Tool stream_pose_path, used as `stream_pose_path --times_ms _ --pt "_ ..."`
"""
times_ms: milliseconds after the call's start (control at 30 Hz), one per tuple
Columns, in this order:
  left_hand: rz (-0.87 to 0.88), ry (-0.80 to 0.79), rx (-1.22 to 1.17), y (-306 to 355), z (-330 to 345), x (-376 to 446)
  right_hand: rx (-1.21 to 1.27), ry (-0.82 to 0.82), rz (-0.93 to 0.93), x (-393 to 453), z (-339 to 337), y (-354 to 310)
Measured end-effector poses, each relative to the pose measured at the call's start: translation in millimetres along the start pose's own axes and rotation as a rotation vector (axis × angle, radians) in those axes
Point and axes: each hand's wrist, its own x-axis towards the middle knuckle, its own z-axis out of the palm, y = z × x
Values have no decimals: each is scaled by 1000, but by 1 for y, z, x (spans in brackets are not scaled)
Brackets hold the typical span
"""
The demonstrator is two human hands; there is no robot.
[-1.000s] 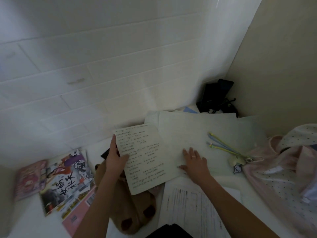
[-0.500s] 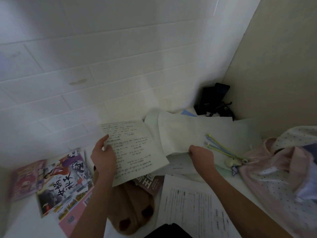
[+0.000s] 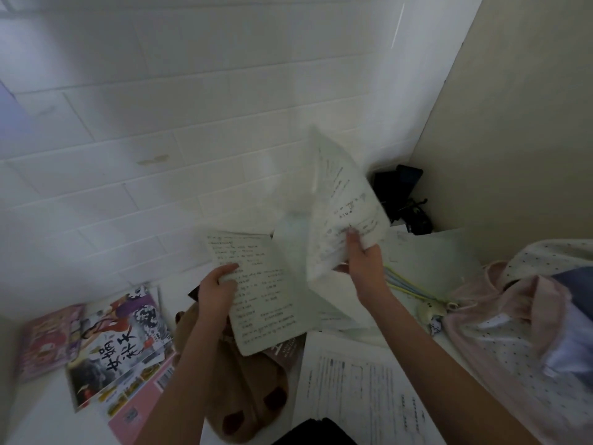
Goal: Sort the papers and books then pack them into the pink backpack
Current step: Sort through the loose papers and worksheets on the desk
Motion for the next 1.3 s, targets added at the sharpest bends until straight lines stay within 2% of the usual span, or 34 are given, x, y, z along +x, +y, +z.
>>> stream_pose_path --times_ms 67,133,200,267,333,367,433,500,533,567,600,633,700,733,767,900,1000,1100,1200,1300 --pt "-170 -154 -152 -1 11 -3 440 -137 283 -4 8 2" --pt "-332 -265 -321 1 21 -9 537 -175 449 -10 9 16" --pt "-437 -349 -470 3 29 -13 473 -187 585 -19 10 35" --pt "-441 -436 -563 3 34 -14 304 -221 724 -29 9 52" --pt "-438 -409 -568 3 36 -16 129 -294 829 -37 5 62" --pt "-425 -339 -501 2 39 -17 68 -307 842 -40 4 66" --pt "-378 -191 -356 -3 41 -18 -72 -187 719 -42 1 73" --pt "-351 -155 -334 -9 42 -18 -468 35 378 -40 -2 74" --pt "-335 -146 -331 -11 42 -18 -707 71 159 -39 -3 70" --pt "-318 -129 -322 -12 41 -18 -889 40 -53 -39 -3 63" --pt "-299 -105 -310 -12 41 -18 -988 -91 -183 -40 0 56" --pt "-280 -73 -290 -12 42 -18 -993 -305 -209 -41 5 51" --pt "-222 -15 -205 -9 45 -20 -996 -754 -89 -51 22 54" --pt "-188 -4 -160 -7 46 -21 -1063 -879 -70 -59 31 63" --pt "-154 -4 -118 -6 47 -21 -1129 -911 -85 -66 38 72" --pt "-102 -71 -75 -9 38 -21 -1128 -685 -61 -70 44 93" --pt "-219 -247 -93 -5 35 -23 -987 -649 130 -60 40 90" --pt "-371 -383 -214 -3 36 -25 -882 -569 209 -56 43 87" --pt "-199 -450 -173 -3 33 -27 -724 -493 319 -54 54 80" --pt "-72 -363 -138 -2 36 -28 -752 -411 222 -47 57 73"
